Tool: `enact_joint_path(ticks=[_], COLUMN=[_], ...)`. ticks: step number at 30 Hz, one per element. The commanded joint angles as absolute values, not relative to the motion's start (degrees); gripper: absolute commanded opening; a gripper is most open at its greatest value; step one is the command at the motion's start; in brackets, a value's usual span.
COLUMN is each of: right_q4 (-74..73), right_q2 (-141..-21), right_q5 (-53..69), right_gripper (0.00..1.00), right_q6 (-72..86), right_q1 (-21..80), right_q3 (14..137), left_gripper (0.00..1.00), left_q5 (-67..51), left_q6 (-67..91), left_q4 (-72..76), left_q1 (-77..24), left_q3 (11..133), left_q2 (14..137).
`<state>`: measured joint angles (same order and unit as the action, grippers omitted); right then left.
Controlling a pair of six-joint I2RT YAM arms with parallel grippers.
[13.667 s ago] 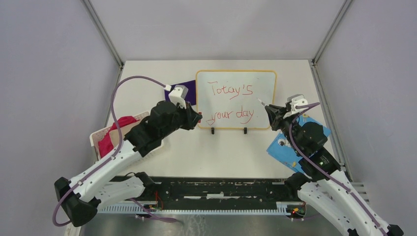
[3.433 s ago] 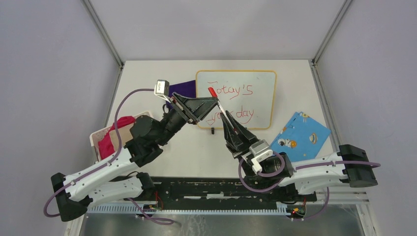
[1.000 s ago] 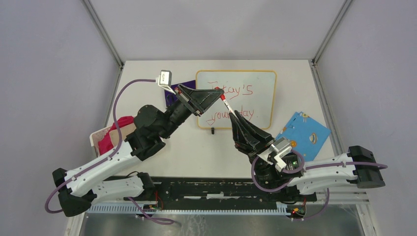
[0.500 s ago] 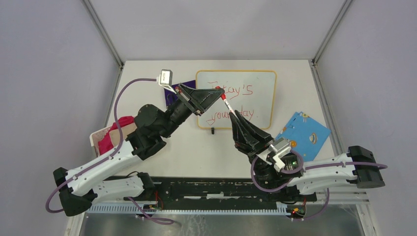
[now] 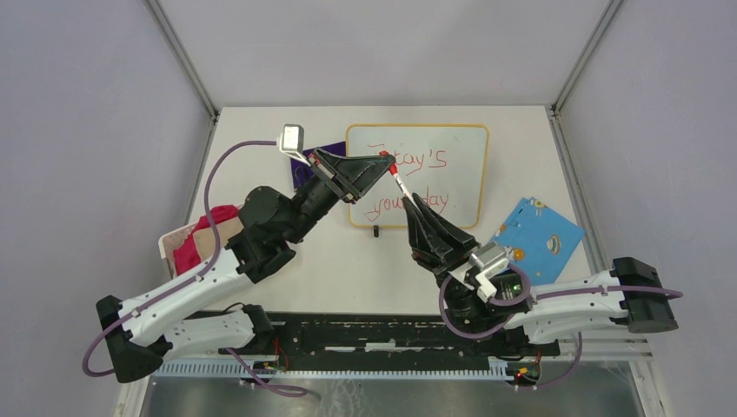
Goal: Write a sentence on the whiteboard
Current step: Close the whiteboard marker at the center of the board.
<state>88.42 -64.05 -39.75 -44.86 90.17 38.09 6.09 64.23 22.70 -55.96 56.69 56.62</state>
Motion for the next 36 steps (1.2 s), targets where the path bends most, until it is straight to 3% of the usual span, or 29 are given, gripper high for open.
enact_joint_path(ticks=[1,36], right_q4=[99.2,98.1], right_q2=[-65.2,-66.4], right_q5=[-41.6,-41.2], right_gripper=[0.00,0.00], right_q6=[-44.3,-42.4], right_q1=[89.1,85.3], right_q3=[40.4,42.1], left_gripper=[0.02,0.02], left_q5=[0.3,1.8], left_q6=[65.5,62.3], left_q4=[24.2,25.1], left_q1=[-58.2,-68.6], left_q3=[55.6,53.7], left_q2=[56.8,59.4])
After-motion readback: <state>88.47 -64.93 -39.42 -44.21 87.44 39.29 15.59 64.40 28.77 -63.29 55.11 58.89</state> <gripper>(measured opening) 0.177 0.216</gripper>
